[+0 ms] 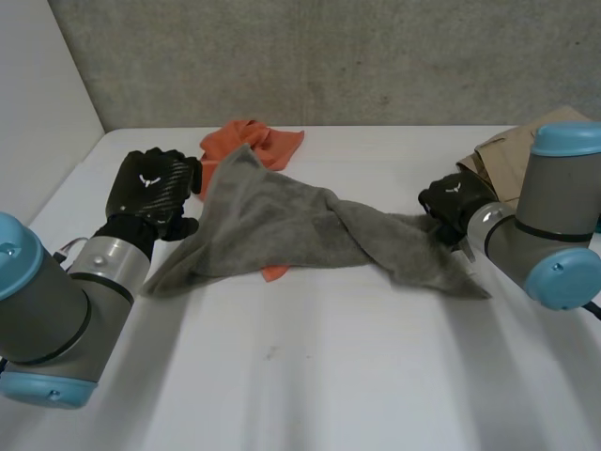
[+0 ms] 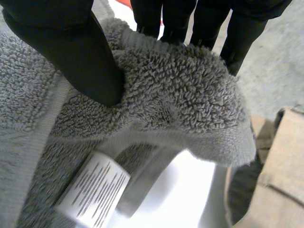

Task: Fold the laundry.

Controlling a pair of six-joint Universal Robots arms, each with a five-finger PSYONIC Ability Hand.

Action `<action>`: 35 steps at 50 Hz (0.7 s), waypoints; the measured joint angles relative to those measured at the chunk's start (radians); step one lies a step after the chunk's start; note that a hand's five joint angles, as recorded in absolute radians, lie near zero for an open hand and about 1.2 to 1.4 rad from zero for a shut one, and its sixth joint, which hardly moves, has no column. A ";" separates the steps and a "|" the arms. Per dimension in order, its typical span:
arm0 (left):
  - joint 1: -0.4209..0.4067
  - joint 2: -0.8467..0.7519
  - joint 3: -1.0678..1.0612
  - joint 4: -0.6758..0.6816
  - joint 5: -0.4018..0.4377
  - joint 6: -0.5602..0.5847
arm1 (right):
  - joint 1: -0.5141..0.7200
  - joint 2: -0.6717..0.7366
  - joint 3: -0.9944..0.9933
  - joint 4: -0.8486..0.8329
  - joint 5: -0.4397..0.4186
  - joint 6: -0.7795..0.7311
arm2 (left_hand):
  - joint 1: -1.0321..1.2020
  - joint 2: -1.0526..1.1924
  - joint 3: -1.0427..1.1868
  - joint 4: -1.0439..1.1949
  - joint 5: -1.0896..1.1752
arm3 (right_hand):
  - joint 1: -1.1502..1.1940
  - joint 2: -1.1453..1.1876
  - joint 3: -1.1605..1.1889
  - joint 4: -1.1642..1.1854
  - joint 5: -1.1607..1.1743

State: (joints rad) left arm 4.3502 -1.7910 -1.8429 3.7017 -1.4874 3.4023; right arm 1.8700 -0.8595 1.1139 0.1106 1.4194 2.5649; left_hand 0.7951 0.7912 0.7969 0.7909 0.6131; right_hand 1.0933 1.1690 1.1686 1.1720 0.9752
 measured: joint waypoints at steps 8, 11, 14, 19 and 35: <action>0.014 -0.003 0.074 -0.049 0.020 -0.059 | 0.039 -0.082 -0.011 -0.013 -0.012 0.040 | -0.206 -0.200 -0.203 -0.200 -0.204 | 0.000 0.002 0.016 0.023 0.004; 0.012 -0.012 0.123 -0.081 0.041 -0.070 | 0.058 -0.150 0.008 -0.015 -0.044 0.061 | -0.275 -0.262 -0.266 -0.271 -0.273 | 0.000 0.002 0.016 0.023 0.004; 0.007 -0.034 0.183 -0.117 0.069 -0.075 | 0.078 -0.226 0.030 -0.020 -0.084 0.082 | -0.291 -0.290 -0.293 -0.299 -0.301 | 0.000 0.002 0.016 0.023 0.004; -0.025 -0.117 0.335 -0.191 0.111 -0.064 | 0.120 -0.381 0.072 -0.034 -0.170 0.127 | -0.408 -0.409 -0.415 -0.418 -0.421 | 0.000 0.002 0.016 0.023 0.004; -0.208 -0.505 0.827 -0.481 0.084 0.044 | 0.200 -0.701 0.169 -0.071 -0.334 0.338 | 0.055 0.000 -0.007 -0.021 -0.026 | 0.000 0.002 0.016 0.026 0.004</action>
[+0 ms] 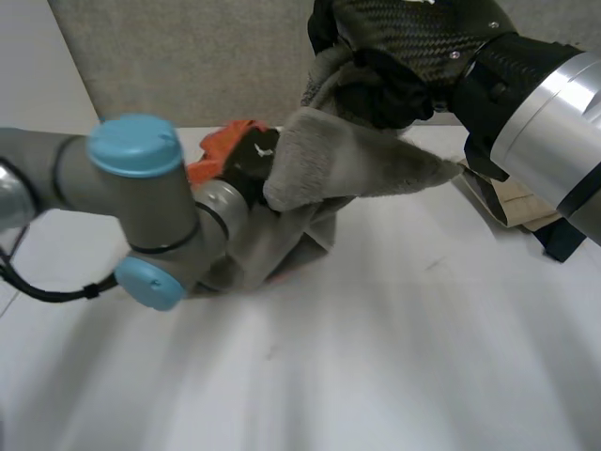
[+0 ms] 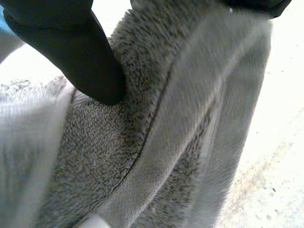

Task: Fold the laundry.

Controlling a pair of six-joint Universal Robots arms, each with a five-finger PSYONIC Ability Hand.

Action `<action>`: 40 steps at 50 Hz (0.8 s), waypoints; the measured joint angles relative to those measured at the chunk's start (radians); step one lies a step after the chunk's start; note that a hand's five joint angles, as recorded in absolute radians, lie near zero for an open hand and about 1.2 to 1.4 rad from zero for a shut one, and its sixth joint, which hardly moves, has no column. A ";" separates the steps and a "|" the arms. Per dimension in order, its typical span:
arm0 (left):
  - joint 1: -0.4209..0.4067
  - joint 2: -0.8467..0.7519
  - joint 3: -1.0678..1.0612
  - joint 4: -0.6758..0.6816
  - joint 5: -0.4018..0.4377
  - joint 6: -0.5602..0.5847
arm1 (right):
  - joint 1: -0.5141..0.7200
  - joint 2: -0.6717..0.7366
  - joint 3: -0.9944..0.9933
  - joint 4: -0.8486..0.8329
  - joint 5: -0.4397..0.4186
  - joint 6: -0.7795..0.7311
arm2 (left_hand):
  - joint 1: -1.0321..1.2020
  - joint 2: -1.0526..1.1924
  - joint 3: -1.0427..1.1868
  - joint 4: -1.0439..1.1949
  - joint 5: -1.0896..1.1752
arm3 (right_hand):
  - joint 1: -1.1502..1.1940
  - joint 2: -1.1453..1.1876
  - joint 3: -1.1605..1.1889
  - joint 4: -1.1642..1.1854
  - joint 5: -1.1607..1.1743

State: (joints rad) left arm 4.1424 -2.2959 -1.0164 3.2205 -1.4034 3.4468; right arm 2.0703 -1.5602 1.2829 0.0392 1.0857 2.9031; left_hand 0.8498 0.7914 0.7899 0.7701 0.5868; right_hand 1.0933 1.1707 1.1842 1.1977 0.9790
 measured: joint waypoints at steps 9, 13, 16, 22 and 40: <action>0.011 -0.037 0.099 -0.056 -0.186 0.003 | -0.056 0.124 -0.044 -0.030 0.083 -0.005 | 0.318 0.403 0.397 0.425 0.380 | 0.000 0.000 0.006 0.001 0.000; 0.034 0.040 0.120 -0.053 -0.311 -0.006 | -0.077 0.247 -0.132 -0.024 0.175 -0.044 | 0.318 0.403 0.397 0.425 0.380 | 0.000 0.000 0.006 0.001 0.000; 0.040 0.105 0.115 -0.050 -0.349 -0.016 | -0.081 0.322 -0.202 -0.016 0.242 -0.069 | 0.318 0.403 0.397 0.425 0.380 | 0.000 0.000 0.006 0.001 0.000; 0.005 0.323 -0.035 -0.031 -0.380 -0.046 | -0.064 0.484 -0.404 -0.001 0.392 -0.119 | 0.318 0.404 0.397 0.426 0.380 | 0.000 0.000 0.006 0.001 0.000; -0.349 0.394 -0.593 0.051 -0.424 -0.176 | 0.053 0.545 -0.486 -0.015 0.374 -0.130 | -0.531 -0.455 -0.452 -0.436 -0.431 | 0.000 0.000 0.006 0.001 0.000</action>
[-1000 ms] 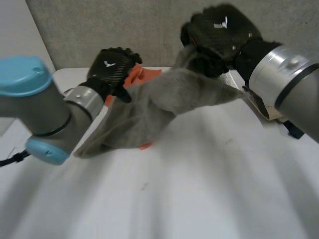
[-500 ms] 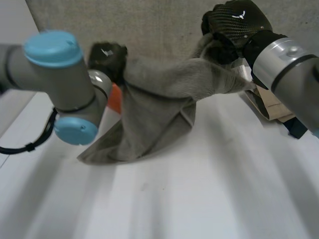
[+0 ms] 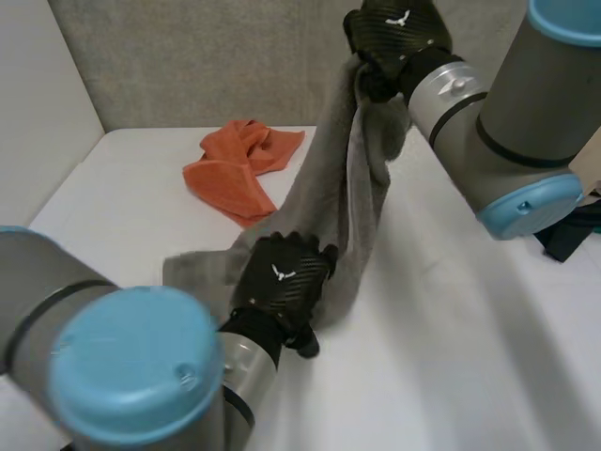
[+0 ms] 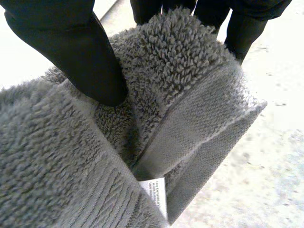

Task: Fold the laundry.

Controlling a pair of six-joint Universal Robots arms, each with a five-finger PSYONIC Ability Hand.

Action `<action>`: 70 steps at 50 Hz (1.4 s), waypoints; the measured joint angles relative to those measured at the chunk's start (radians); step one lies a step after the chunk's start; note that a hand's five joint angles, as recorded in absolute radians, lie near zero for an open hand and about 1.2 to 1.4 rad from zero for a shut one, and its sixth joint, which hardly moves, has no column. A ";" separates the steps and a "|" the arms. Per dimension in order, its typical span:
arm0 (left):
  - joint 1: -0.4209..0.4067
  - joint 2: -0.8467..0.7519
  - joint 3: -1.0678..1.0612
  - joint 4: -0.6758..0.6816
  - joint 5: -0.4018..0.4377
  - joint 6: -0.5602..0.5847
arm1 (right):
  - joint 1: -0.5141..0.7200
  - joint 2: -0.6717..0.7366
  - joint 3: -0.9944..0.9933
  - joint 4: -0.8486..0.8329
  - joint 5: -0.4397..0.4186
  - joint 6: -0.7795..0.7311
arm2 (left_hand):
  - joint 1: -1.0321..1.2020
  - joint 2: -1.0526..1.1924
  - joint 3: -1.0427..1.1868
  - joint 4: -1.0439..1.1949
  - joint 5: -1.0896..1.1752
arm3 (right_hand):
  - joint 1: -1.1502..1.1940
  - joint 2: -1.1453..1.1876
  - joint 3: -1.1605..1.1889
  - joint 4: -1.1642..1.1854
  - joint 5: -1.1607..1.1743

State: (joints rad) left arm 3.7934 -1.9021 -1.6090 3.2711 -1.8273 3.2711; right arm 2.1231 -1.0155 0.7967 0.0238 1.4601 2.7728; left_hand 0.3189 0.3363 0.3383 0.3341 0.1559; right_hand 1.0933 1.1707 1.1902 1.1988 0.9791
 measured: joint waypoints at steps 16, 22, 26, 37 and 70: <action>0.353 0.057 0.250 -0.140 0.066 -0.118 | -0.004 -0.131 0.146 -0.021 -0.135 0.025 | -0.107 -0.126 -0.123 -0.130 -0.105 | 0.000 0.000 0.000 0.000 0.000; 0.478 -0.047 0.393 -0.128 0.171 -0.071 | -0.004 -0.243 0.211 -0.071 -0.216 0.125 | -0.107 -0.126 -0.123 -0.130 -0.105 | 0.000 0.000 0.000 0.000 0.000; 0.514 -0.159 0.516 -0.169 0.246 -0.054 | 0.001 -0.307 0.245 -0.108 -0.262 0.207 | -0.107 -0.126 -0.123 -0.130 -0.105 | 0.000 0.000 0.000 0.000 0.000; 0.502 -0.490 0.844 -0.558 0.608 -0.067 | -0.024 -0.413 0.309 -0.188 -0.330 0.366 | 0.220 0.175 0.156 0.164 0.170 | 0.000 0.000 0.000 0.000 0.000; 0.578 -0.124 0.651 -0.428 0.493 -0.195 | -0.109 -0.222 0.246 -0.110 -0.249 0.213 | -0.130 -0.111 -0.109 -0.113 -0.096 | 0.000 0.000 0.000 0.000 0.000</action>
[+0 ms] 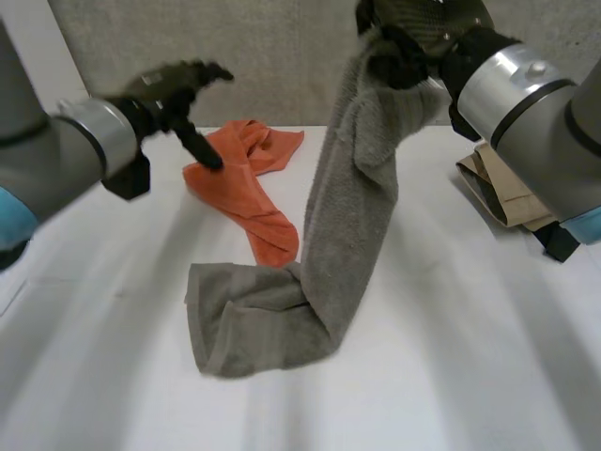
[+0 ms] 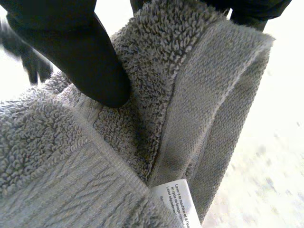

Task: Fold the laundry.

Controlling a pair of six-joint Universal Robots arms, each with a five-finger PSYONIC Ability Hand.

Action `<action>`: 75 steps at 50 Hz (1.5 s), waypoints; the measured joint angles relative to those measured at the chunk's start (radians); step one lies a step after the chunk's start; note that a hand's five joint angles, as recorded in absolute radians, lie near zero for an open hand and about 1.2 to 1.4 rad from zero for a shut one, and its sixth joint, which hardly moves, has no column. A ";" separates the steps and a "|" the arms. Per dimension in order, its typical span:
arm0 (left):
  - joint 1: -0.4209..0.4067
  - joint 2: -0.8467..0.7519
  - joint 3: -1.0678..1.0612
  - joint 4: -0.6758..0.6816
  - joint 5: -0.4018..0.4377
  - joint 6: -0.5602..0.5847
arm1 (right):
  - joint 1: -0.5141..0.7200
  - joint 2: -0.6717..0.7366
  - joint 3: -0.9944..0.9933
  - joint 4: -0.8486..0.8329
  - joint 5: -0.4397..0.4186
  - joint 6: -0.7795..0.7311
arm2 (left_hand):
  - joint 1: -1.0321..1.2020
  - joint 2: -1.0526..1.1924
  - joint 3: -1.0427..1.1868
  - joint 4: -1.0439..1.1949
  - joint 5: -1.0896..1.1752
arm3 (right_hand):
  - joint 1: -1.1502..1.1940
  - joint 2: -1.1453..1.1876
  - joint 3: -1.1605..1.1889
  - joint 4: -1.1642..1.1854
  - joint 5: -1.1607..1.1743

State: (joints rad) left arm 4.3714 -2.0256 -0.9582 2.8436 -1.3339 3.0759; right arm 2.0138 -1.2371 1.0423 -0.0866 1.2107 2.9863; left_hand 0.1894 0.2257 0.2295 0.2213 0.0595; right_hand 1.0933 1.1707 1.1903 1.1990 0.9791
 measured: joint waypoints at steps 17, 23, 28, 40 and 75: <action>-0.074 -0.311 0.064 -0.159 0.104 0.086 | 0.037 -0.134 -0.058 -0.063 -0.119 0.213 | 0.010 -0.012 -0.014 -0.015 -0.006 | 0.000 0.000 0.000 0.000 0.000; -0.099 -0.362 0.090 -0.206 0.224 0.076 | 0.024 -0.113 -0.074 -0.073 -0.125 0.239 | 0.874 0.751 0.719 0.736 0.718 | 0.000 0.000 0.000 0.000 0.000; -0.084 -0.345 0.125 -0.210 0.198 0.054 | -0.008 -0.064 -0.074 -0.076 -0.120 0.206 | 0.975 0.965 0.945 0.967 0.901 | 0.000 0.000 0.000 0.000 0.000; 0.001 -0.084 0.190 -0.096 -0.170 -0.051 | -0.090 0.093 -0.108 -0.052 -0.063 0.052 | 0.975 0.967 0.948 0.970 0.901 | 0.000 0.000 0.000 0.000 0.000; 0.008 0.076 -0.302 -0.045 -0.280 0.169 | -0.162 0.063 0.314 0.310 -0.049 -0.275 | 0.105 0.058 0.050 0.056 0.037 | -0.720 -0.800 -0.824 -0.849 -0.827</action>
State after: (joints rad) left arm 4.3789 -1.9496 -1.2604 2.7984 -1.6140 3.2453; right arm 1.8520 -1.1741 1.3559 0.2235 1.1616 2.7114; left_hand 0.2947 0.2832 0.2792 0.2772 0.0964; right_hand 0.3730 0.3708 0.3665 0.3505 0.1521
